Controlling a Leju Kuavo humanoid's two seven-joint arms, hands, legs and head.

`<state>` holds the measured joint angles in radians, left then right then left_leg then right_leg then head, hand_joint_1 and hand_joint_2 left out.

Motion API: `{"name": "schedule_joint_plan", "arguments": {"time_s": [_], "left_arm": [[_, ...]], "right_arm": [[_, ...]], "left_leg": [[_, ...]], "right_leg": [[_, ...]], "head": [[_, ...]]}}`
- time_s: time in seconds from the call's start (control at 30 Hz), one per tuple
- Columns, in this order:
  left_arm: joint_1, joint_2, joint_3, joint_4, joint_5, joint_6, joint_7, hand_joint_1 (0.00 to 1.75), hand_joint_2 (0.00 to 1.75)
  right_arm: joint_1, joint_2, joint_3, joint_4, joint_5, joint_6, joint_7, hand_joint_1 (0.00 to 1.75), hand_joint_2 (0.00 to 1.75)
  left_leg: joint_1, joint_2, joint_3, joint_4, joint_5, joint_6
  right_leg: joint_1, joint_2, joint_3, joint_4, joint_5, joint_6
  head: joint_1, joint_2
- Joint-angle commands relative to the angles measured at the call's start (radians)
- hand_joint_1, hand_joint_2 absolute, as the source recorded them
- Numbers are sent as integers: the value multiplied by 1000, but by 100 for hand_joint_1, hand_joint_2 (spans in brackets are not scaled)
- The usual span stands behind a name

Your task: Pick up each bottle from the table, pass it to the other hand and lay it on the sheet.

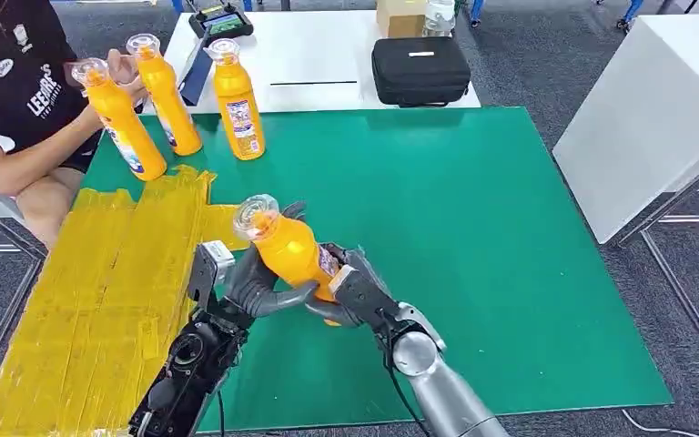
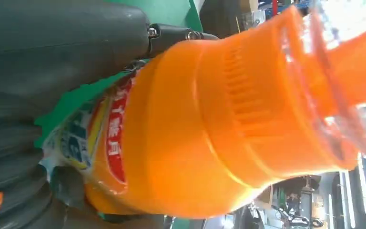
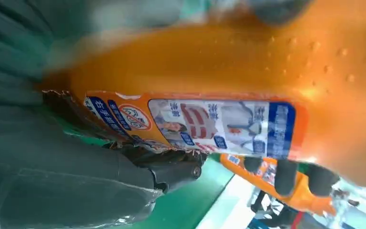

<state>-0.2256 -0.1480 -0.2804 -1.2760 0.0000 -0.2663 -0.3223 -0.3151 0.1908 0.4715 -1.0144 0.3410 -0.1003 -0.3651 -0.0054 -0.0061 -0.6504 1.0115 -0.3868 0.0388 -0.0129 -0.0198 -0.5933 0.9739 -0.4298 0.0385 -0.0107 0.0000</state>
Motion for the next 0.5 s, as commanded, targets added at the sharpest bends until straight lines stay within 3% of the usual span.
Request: {"name": "schedule_joint_plan", "arguments": {"time_s": [0.03, 0.1, 0.13, 0.17, 0.5], "left_arm": [[-41, 21, -30, 54, 15, 7, 8, 0, 175], [-39, 21, -31, 54, 15, 11, 7, 0, 175], [-37, 19, -28, 56, 18, 13, 7, 150, 175], [-34, 17, -25, 57, 22, 13, 7, 175, 175], [-31, 15, -24, 69, 25, 16, 5, 175, 175]], "right_arm": [[-26, -32, 51, 71, 1, 1, 9, 175, 175], [-23, -38, 45, 56, -1, 2, 10, 175, 175], [-21, -40, 41, 52, -2, 1, 13, 175, 175], [-20, -41, 39, 53, -2, 0, 14, 175, 175], [-15, -44, 32, 63, -6, -5, 13, 175, 175]], "left_leg": [[1, 0, 9, -1, -3, -4], [1, 0, 8, -1, -3, -3], [1, 0, 4, -1, -2, -2], [1, 0, 7, -1, -2, -3], [1, 0, 6, -1, -2, -2]], "right_leg": [[1, 1, 10, -2, -3, -3], [1, 1, 9, -1, -3, -2], [1, 1, 5, -1, -1, -1], [1, 1, 7, -1, -2, -2], [1, 1, 6, -2, -2, -2]], "head": [[0, 0], [0, 0], [0, 0], [0, 0], [0, 0]]}}
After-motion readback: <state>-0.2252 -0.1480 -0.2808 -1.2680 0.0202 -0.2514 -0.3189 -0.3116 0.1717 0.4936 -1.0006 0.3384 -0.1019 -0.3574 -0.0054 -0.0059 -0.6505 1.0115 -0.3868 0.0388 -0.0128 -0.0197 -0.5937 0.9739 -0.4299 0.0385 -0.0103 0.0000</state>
